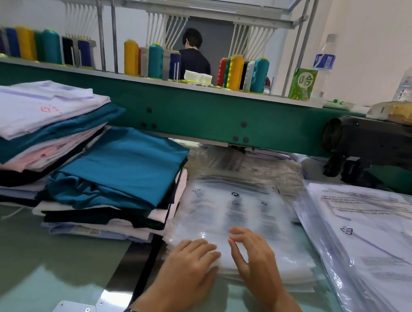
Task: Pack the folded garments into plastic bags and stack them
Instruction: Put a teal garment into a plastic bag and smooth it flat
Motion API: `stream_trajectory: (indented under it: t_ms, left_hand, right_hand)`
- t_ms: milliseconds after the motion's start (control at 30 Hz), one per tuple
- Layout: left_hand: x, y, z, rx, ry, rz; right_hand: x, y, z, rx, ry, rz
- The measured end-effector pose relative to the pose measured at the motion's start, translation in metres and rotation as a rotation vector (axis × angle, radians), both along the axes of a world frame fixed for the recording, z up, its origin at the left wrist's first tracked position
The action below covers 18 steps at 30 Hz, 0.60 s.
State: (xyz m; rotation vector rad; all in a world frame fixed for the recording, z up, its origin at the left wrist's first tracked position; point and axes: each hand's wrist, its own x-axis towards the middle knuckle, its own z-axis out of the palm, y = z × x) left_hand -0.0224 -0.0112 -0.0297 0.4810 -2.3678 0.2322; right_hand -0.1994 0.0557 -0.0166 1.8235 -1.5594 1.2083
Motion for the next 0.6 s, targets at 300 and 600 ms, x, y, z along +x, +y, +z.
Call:
stream_trajectory:
  t_ms: [300, 600]
  left_hand:
    - [0.031, -0.03, 0.044, -0.125, 0.335, 0.195]
    - [0.086, -0.085, 0.084, 0.067, -0.15, 0.449]
  right_hand:
    - [-0.002, 0.003, -0.004, 0.061, 0.009, -0.017]
    - [-0.002, 0.004, -0.005, 0.096, -0.016, -0.007]
